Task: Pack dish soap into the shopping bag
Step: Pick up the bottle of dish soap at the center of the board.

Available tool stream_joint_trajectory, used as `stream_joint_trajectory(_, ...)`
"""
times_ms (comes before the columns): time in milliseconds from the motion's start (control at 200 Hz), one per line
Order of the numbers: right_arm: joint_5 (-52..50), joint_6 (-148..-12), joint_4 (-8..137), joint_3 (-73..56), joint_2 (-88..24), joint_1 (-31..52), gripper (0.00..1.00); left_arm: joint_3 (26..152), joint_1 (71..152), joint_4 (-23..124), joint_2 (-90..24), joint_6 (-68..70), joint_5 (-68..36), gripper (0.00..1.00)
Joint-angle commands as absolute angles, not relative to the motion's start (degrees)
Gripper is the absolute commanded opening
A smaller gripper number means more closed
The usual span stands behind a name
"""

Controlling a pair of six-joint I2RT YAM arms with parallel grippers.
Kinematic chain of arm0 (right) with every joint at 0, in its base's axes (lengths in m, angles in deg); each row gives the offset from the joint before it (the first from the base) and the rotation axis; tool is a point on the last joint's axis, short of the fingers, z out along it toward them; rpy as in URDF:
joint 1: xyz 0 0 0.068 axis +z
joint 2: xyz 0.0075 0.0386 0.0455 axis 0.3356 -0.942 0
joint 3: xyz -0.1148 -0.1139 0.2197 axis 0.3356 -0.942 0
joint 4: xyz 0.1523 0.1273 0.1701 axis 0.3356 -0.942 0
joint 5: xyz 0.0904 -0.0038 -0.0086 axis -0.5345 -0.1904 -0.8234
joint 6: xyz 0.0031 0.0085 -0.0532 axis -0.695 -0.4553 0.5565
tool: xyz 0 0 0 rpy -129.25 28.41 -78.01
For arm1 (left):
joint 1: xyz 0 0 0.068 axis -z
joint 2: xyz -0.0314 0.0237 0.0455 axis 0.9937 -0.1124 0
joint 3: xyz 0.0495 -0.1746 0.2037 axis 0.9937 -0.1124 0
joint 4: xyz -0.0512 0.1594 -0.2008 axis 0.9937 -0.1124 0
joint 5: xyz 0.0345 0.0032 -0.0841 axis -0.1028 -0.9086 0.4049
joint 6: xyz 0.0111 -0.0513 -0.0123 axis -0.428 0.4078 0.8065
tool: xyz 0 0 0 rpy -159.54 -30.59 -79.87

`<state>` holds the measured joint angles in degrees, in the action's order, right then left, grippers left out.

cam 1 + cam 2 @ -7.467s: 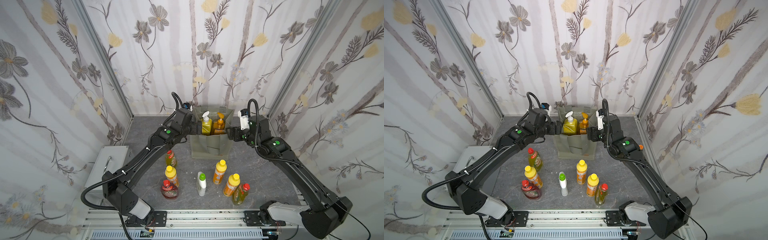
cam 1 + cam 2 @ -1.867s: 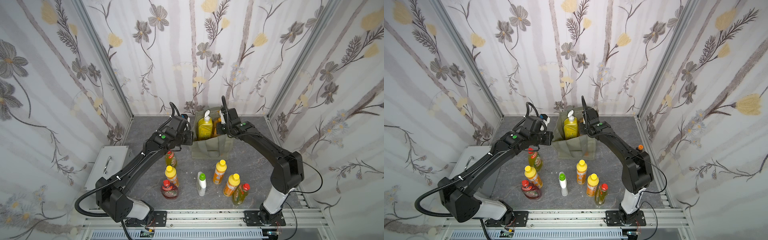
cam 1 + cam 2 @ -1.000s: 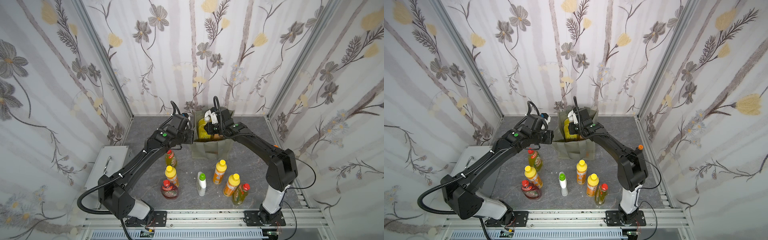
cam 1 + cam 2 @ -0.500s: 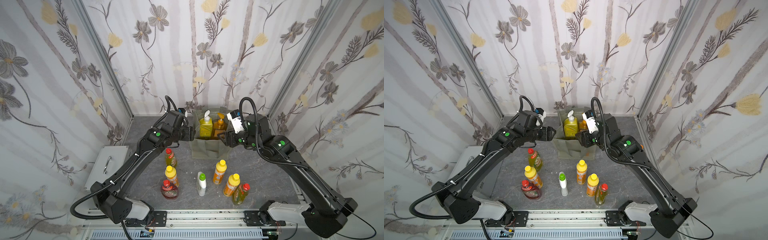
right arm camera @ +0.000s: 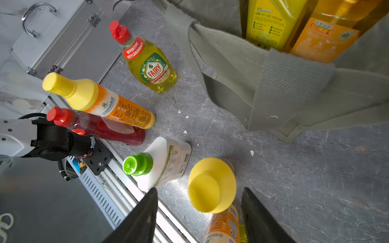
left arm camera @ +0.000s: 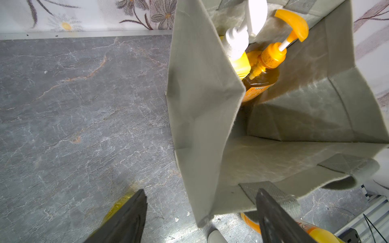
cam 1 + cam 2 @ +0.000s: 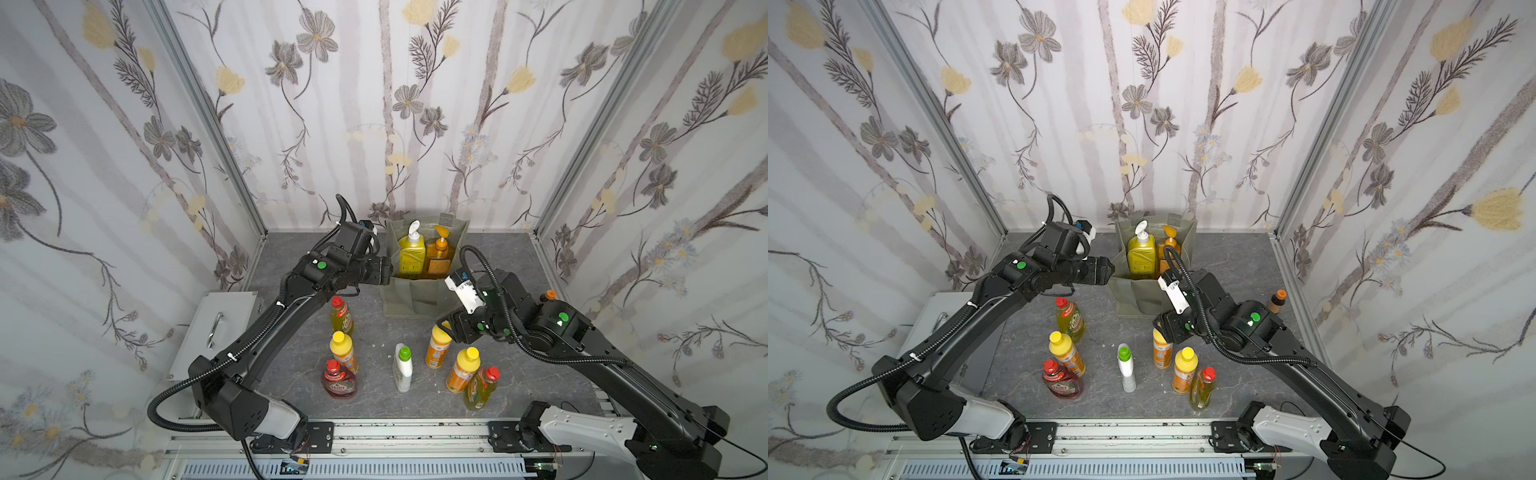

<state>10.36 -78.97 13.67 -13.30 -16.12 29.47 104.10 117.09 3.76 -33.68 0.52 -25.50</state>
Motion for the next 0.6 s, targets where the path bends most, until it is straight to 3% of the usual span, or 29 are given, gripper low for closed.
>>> stream_joint_trajectory(0, 15.3, -80.6, 14.1, -13.6, -17.5, 30.8, 0.64, 104.5, 117.1, 3.1, -34.7, 0.6, -24.9, 0.81)
stream_joint_trajectory(270, 18.2, -81.6, 14.6, -15.6, -19.3, 31.6, 0.61, 103.5, 117.1, 3.7, -35.0, 0.7, -24.9, 0.77)
stream_joint_trajectory(595, 15.8, -81.7, 15.8, -17.7, -19.2, 32.1, 0.43, 102.9, 117.1, 4.6, -35.6, 1.0, -24.7, 0.69)
